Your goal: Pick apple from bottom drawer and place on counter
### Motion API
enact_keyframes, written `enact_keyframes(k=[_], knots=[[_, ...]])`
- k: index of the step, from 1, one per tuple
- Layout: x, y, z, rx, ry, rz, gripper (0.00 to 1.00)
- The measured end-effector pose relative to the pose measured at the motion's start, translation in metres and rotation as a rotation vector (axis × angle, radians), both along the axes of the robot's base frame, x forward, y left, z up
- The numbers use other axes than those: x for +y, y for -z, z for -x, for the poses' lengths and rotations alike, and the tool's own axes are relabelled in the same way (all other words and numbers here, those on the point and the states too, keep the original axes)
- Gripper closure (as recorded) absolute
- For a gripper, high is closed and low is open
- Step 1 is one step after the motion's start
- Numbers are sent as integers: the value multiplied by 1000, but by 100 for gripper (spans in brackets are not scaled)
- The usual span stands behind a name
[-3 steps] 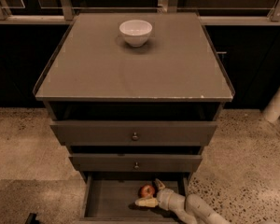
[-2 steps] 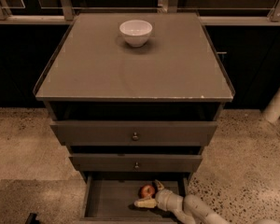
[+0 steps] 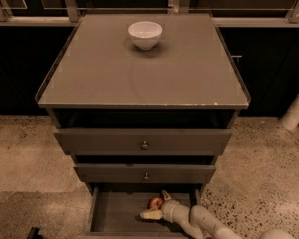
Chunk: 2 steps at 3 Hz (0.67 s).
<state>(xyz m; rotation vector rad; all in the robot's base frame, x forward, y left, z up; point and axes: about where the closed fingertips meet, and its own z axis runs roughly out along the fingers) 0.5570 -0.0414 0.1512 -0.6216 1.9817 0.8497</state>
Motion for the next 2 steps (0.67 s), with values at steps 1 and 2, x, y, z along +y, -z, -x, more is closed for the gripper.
enact_keyframes(k=[1, 2], knots=[[0, 0, 0, 0, 0, 0, 19], [0, 0, 0, 0, 0, 0, 43]])
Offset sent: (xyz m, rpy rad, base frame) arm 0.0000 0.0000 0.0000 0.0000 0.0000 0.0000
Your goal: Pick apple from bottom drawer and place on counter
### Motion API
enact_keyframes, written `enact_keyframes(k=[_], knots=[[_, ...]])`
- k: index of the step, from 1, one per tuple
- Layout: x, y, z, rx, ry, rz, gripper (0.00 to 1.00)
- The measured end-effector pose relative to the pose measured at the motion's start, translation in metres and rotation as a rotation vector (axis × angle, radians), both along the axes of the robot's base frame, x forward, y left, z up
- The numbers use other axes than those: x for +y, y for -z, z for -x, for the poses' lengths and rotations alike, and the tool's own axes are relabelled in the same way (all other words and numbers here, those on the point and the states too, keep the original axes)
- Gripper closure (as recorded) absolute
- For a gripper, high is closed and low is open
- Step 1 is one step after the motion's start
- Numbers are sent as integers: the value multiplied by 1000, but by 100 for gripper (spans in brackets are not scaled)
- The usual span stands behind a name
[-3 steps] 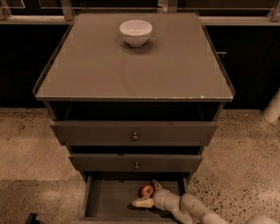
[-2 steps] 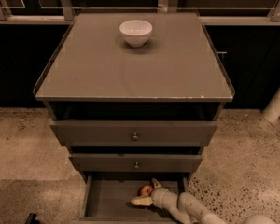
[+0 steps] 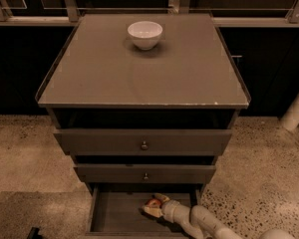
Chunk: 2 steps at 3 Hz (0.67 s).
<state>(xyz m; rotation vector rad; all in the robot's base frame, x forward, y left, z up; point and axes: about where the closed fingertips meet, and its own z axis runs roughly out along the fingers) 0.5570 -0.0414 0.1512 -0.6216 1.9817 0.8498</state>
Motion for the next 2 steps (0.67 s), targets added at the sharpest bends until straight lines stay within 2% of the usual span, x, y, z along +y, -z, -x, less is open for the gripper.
enact_keyframes(k=[2], knots=[[0, 0, 0, 0, 0, 0, 89]])
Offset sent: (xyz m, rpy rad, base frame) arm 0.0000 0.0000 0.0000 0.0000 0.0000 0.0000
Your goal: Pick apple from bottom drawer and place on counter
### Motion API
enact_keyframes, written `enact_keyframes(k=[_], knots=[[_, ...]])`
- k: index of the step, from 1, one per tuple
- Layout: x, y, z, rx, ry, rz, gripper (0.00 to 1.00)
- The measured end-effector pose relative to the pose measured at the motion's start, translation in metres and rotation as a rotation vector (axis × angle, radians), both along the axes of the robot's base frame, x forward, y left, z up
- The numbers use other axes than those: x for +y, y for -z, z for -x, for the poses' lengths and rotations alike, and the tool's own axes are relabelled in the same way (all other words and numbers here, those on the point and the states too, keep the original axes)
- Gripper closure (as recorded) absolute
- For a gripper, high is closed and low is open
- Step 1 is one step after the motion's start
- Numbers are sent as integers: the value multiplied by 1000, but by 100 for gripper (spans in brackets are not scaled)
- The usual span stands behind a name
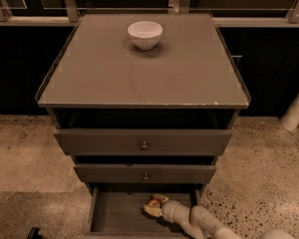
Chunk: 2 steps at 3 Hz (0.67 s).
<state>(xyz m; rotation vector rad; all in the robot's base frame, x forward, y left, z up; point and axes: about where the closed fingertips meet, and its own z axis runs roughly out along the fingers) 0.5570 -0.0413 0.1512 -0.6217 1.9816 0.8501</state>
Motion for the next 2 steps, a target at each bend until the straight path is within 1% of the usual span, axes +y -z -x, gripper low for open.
enact_keyframes(k=[1, 2], knots=[[6, -4, 1, 18, -32, -42, 100], [-10, -38, 9, 20, -75, -41, 100]])
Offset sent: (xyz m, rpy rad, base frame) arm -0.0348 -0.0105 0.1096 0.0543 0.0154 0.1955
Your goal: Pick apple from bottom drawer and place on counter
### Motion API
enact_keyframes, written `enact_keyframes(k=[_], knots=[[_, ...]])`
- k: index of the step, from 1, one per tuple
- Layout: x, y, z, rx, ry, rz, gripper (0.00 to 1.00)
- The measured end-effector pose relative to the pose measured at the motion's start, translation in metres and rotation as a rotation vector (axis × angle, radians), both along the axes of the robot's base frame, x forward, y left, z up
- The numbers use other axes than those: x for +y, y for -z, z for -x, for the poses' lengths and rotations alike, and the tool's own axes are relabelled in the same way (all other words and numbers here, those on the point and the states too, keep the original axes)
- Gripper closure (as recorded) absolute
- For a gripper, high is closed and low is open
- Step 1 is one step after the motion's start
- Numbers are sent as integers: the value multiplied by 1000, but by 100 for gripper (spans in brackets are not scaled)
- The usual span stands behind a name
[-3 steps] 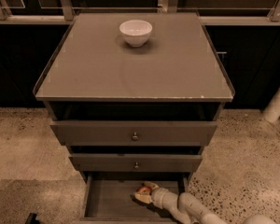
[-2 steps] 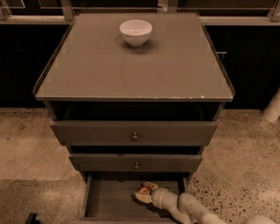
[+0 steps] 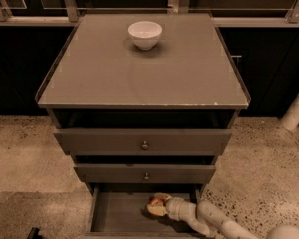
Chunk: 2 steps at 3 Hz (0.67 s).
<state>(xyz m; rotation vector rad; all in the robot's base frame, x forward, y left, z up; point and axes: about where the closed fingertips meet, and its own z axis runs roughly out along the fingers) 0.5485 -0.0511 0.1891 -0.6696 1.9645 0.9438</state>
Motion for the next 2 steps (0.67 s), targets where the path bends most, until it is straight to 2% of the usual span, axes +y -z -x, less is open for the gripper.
enact_keyframes(k=[1, 2], knots=[[-25, -58, 21, -1, 1, 6, 100], [-59, -109, 55, 23, 22, 47, 100]])
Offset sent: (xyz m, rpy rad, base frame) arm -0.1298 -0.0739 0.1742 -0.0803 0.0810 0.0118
